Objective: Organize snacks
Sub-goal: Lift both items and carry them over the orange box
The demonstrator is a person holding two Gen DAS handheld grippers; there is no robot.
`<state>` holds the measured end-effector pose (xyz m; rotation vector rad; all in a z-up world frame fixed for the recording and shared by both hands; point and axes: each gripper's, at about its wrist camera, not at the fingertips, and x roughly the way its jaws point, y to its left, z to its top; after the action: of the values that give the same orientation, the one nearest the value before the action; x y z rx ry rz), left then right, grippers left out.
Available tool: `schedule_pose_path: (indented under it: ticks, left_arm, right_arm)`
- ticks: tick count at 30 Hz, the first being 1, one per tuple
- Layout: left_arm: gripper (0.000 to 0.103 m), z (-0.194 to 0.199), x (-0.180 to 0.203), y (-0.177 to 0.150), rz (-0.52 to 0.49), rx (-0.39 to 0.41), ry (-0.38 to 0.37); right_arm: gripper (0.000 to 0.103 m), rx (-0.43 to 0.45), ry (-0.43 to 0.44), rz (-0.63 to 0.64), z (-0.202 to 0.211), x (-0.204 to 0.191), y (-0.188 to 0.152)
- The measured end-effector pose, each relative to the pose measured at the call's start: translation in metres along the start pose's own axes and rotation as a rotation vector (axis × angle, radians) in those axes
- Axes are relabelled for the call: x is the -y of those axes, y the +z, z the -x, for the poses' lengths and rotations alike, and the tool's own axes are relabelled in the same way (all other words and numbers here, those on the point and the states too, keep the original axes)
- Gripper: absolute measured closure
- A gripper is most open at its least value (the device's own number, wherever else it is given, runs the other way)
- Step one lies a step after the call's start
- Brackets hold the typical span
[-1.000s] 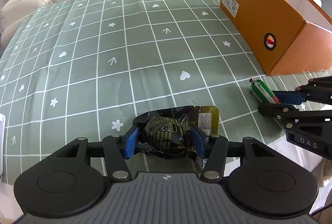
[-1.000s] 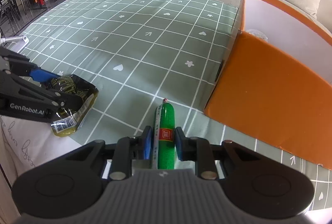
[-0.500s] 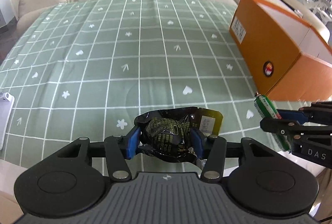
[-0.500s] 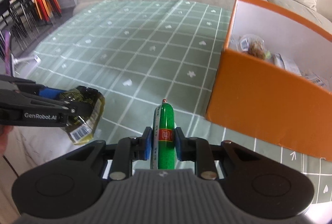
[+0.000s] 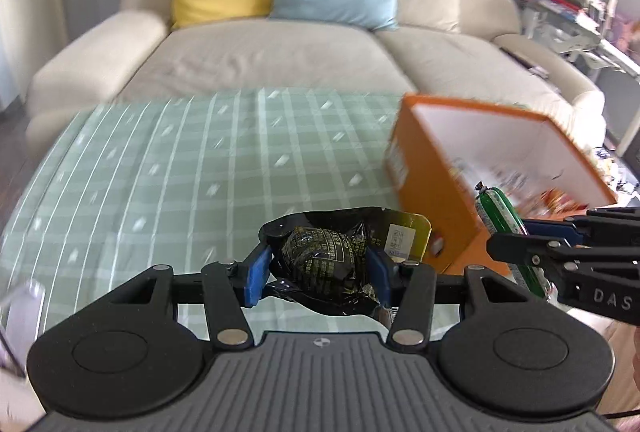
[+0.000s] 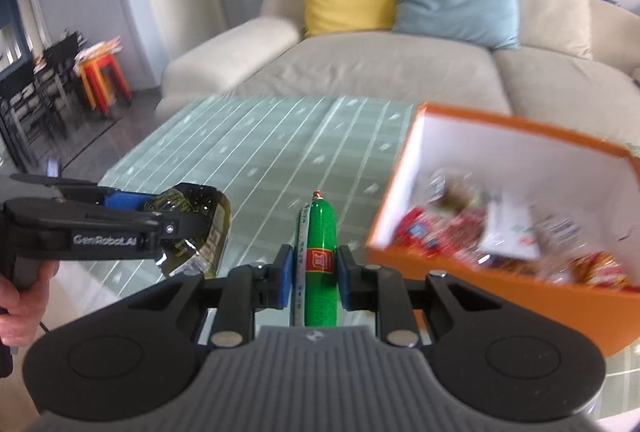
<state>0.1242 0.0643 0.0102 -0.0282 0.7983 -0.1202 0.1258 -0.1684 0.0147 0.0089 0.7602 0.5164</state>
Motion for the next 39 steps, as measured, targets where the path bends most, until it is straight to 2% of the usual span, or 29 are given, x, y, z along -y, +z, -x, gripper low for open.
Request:
schedule_pose_path:
  ticks: [3,9,14,18,25,31,35,39]
  left_arm:
    - [0.045,-0.003,0.023,0.022,-0.040,0.026,-0.038]
    - [0.045,-0.020,0.087,0.059,-0.188,0.073,-0.101]
    - [0.045,-0.050,0.140,0.074,-0.285,0.058,-0.125]
    - [0.045,-0.076,0.172,0.078,-0.359,0.035,-0.131]
    - [0.045,-0.117,0.204,0.073,-0.500,-0.037,-0.092]
    - [0.045,-0.149,0.216,0.070,-0.584,-0.107,-0.052]
    - [0.045,-0.166,0.220,0.067,-0.624,-0.155,-0.040]
    - [0.045,-0.177,0.218,0.068,-0.615,-0.182,-0.011]
  right_arm:
    - [0.083,0.029,-0.040,-0.030,0.010,0.028,0.012]
    - [0.083,0.027,-0.160,-0.043,0.020,0.087,0.030]
    - [0.083,-0.003,-0.245,-0.017,0.015,0.128,0.038]
    - [0.083,-0.064,-0.296,0.009,-0.002,0.162,0.042]
    - [0.083,-0.180,-0.398,0.106,-0.038,0.193,0.033]
    - [0.083,-0.245,-0.422,0.205,-0.064,0.202,0.031]
    - [0.083,-0.286,-0.436,0.228,-0.076,0.206,0.032]
    - [0.083,-0.320,-0.441,0.223,-0.086,0.207,0.033]
